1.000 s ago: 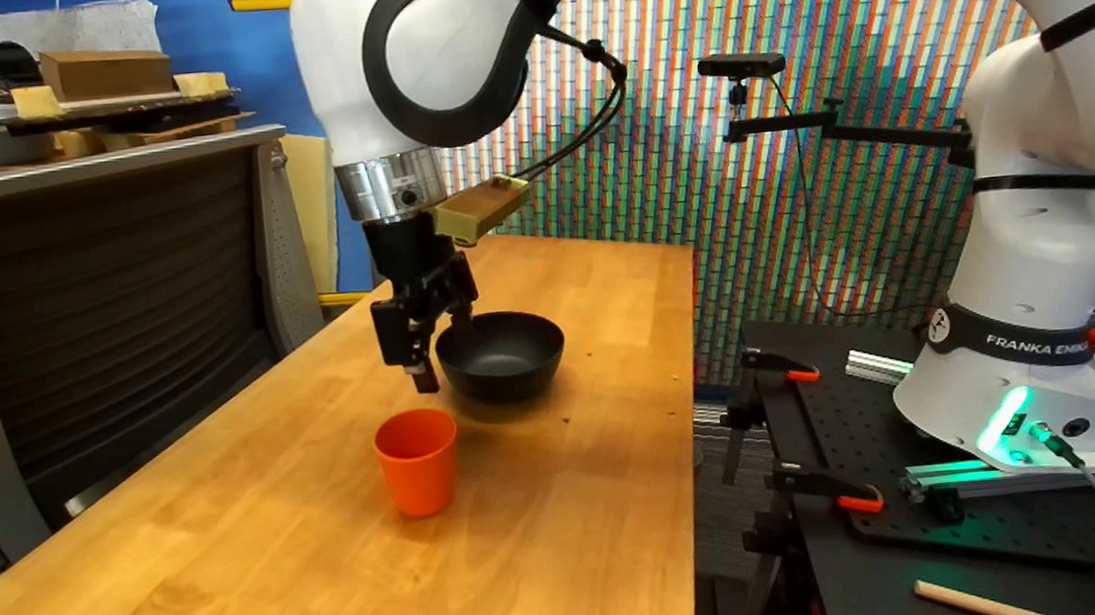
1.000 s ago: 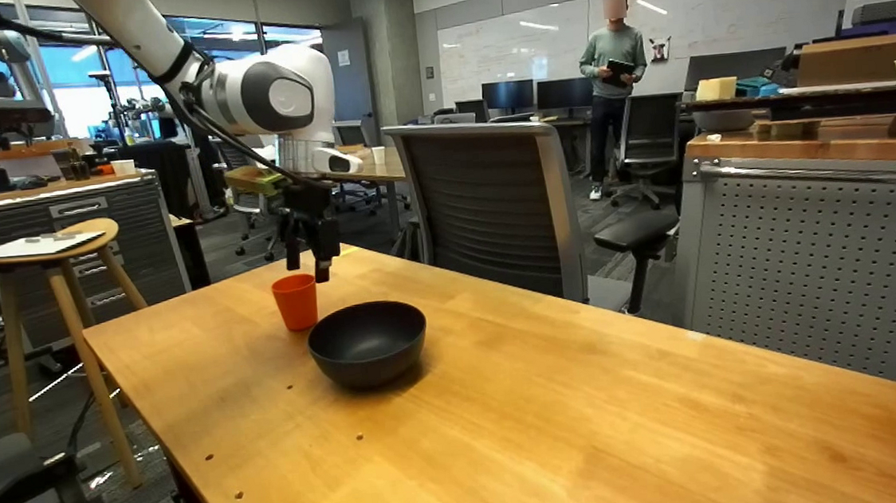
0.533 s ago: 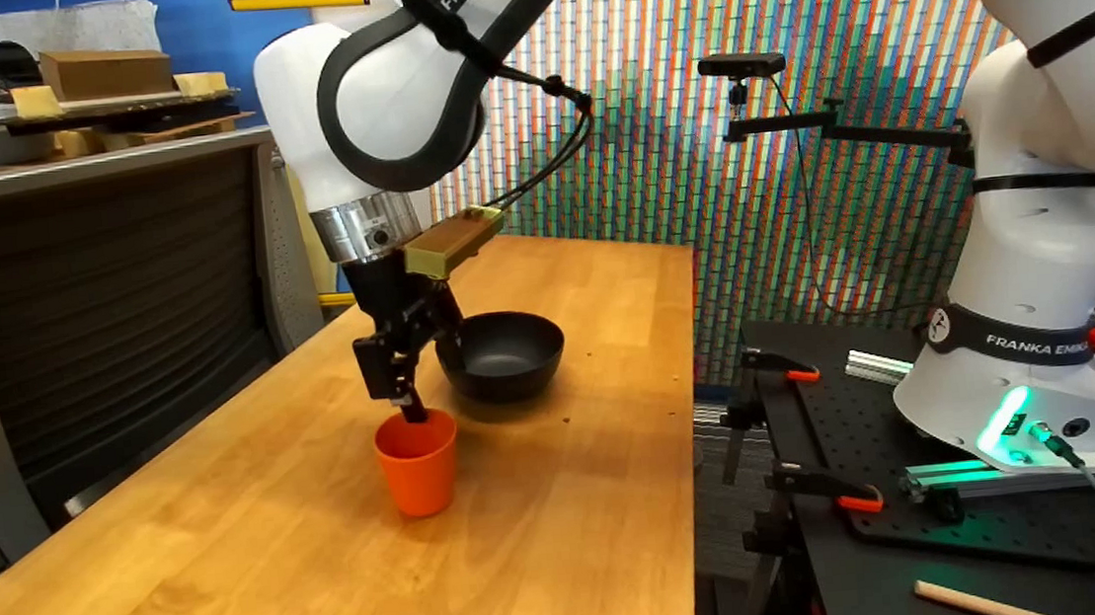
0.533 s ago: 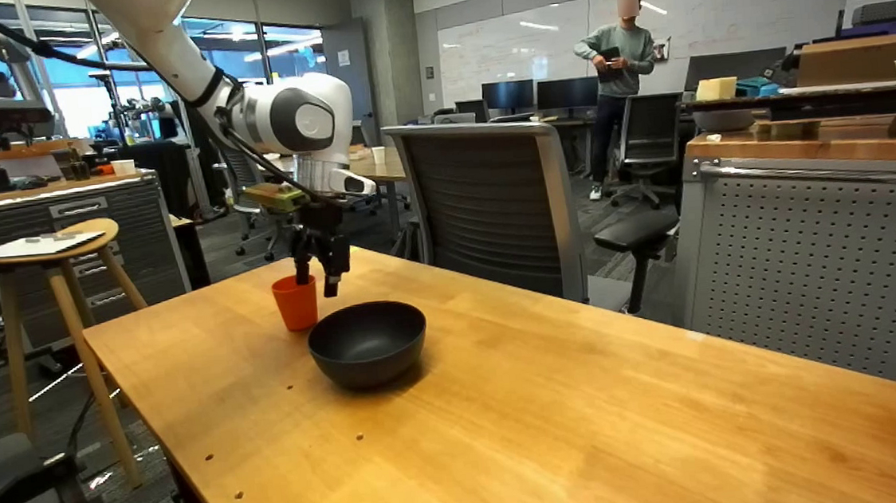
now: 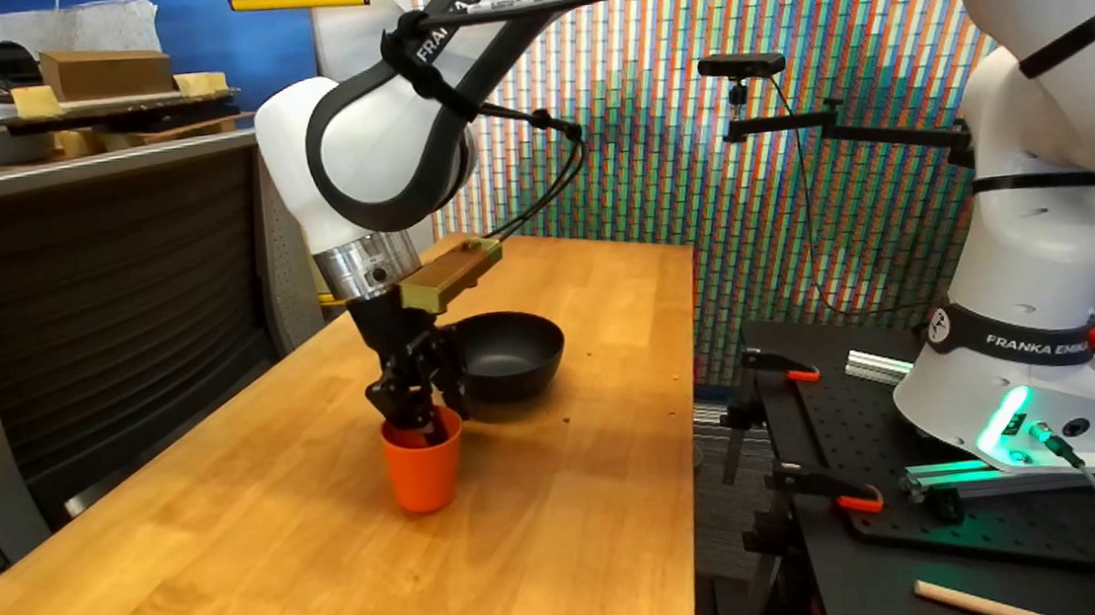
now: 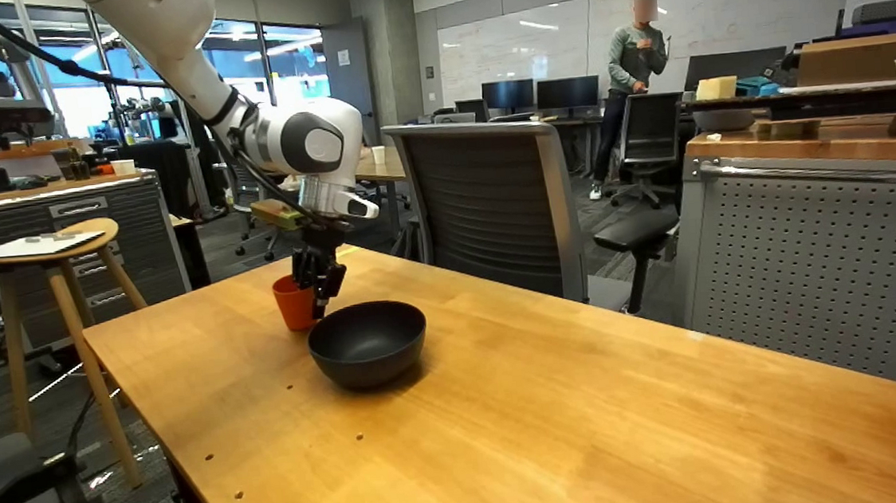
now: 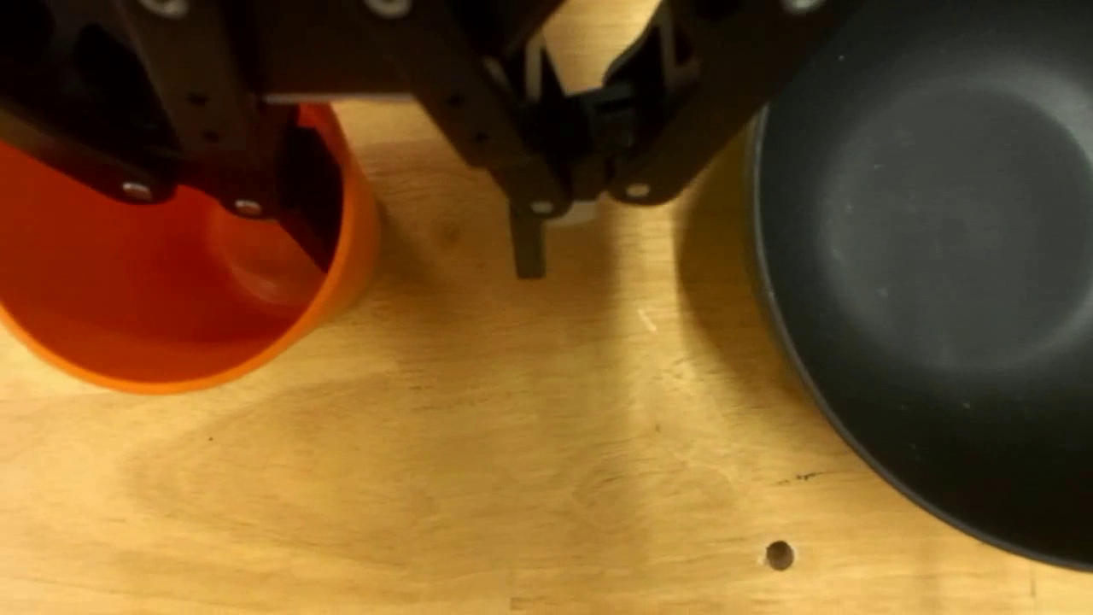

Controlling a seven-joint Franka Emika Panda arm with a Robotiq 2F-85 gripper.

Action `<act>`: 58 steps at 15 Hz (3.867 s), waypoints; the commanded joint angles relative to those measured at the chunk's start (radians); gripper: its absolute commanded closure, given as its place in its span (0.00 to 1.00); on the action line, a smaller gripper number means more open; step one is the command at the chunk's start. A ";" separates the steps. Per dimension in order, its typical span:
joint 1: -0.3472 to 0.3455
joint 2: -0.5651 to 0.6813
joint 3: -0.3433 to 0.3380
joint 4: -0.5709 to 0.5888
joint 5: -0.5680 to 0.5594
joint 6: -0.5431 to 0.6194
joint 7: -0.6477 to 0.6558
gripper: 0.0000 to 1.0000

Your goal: Put the cup in the bowl

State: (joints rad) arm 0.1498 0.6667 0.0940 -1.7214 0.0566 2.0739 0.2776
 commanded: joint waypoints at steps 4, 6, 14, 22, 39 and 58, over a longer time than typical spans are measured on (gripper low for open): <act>-0.008 -0.003 0.003 0.026 0.081 -0.054 -0.017 1.00; -0.010 -0.023 0.000 0.012 0.086 -0.054 -0.017 1.00; -0.033 -0.297 -0.114 -0.193 0.048 0.032 0.110 0.98; -0.126 -0.532 -0.216 -0.449 0.018 0.081 0.292 0.98; -0.131 -0.331 -0.169 -0.438 0.091 0.258 0.245 0.98; -0.115 -0.598 -0.110 -0.455 -0.058 -0.044 0.113 0.00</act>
State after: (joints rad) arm 0.0440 0.0669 -0.0232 -2.1783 -0.0005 2.0294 0.3888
